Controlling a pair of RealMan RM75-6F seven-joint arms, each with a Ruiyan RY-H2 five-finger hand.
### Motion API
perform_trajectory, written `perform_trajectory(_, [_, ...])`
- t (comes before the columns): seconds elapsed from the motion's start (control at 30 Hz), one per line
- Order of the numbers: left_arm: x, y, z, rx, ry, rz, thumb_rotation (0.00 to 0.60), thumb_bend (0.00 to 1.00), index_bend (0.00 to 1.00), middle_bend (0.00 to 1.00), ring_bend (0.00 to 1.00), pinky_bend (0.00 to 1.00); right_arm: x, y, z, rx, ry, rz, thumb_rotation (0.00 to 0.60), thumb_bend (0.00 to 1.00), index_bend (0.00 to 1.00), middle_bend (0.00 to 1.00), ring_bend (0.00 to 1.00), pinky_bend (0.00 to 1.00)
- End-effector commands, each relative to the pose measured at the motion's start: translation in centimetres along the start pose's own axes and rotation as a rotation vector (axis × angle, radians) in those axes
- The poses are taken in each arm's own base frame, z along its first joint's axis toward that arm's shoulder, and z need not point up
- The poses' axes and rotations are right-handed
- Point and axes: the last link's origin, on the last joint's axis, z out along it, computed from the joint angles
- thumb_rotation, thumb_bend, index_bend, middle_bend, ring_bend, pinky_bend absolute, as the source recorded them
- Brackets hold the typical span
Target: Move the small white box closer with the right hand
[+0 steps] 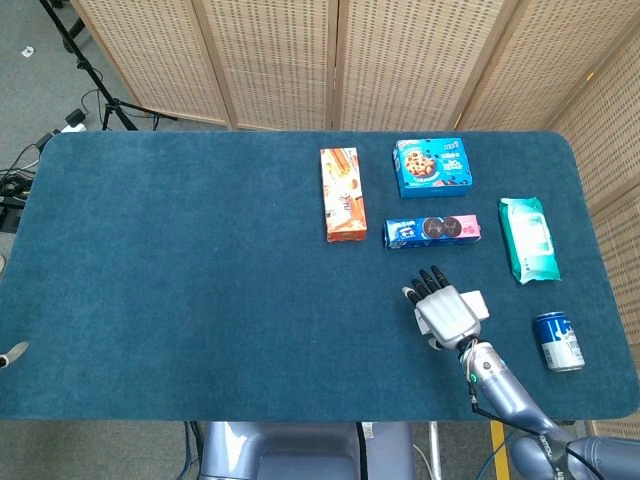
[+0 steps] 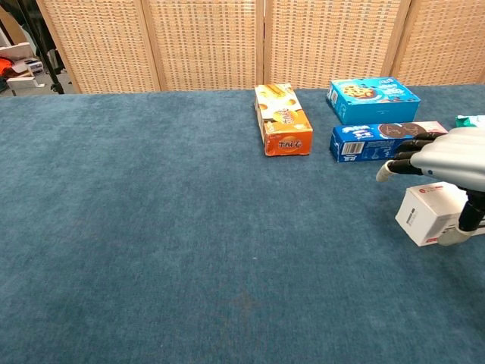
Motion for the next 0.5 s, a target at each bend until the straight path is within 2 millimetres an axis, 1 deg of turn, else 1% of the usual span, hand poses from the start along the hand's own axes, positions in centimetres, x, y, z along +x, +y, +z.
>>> perform_trajectory(0.03, [0.0, -0.1, 0.0, 0.001, -0.002, -0.002, 0.6, 0.0, 0.0, 0.0, 0.0, 0.0, -0.3, 0.1, 0.4, -0.016, 0.001, -0.052, 0.6, 0.14, 0.29, 0.33, 0.14, 0.02])
perform_trajectory(0.1, [0.0, -0.1, 0.1, 0.0, -0.005, -0.001, 0.6, 0.0, 0.0, 0.0, 0.0, 0.0, -0.3, 0.2, 0.6, -0.019, 0.017, -0.084, 0.6, 0.19, 0.36, 0.4, 0.21, 0.02])
perform_trajectory(0.17, [-0.1, -0.1, 0.1, -0.001, -0.007, 0.001, 0.6, 0.0, 0.0, 0.0, 0.0, 0.0, -0.4, 0.2, 0.7, -0.022, 0.038, -0.11, 0.6, 0.25, 0.44, 0.47, 0.27, 0.05])
perform_trajectory(0.27, [-0.1, 0.0, 0.1, -0.002, -0.006, 0.004, 0.6, 0.0, 0.0, 0.0, 0.0, 0.0, -0.6, 0.2, 0.7, -0.018, 0.058, -0.125, 0.6, 0.33, 0.51, 0.53, 0.32, 0.1])
perform_trajectory(0.37, [-0.2, 0.1, 0.1, -0.002, -0.006, 0.006, 0.6, 0.0, 0.0, 0.0, 0.0, 0.0, -0.5, 0.1, 0.7, -0.01, 0.083, -0.086, 0.6, 0.39, 0.53, 0.55, 0.34, 0.13])
perform_trajectory(0.5, [-0.2, 0.1, 0.1, -0.001, -0.007, 0.008, 0.6, 0.0, 0.0, 0.0, 0.0, 0.0, 0.4, 0.1, 0.5, 0.011, 0.145, -0.017, 0.6, 0.41, 0.55, 0.56, 0.36, 0.17])
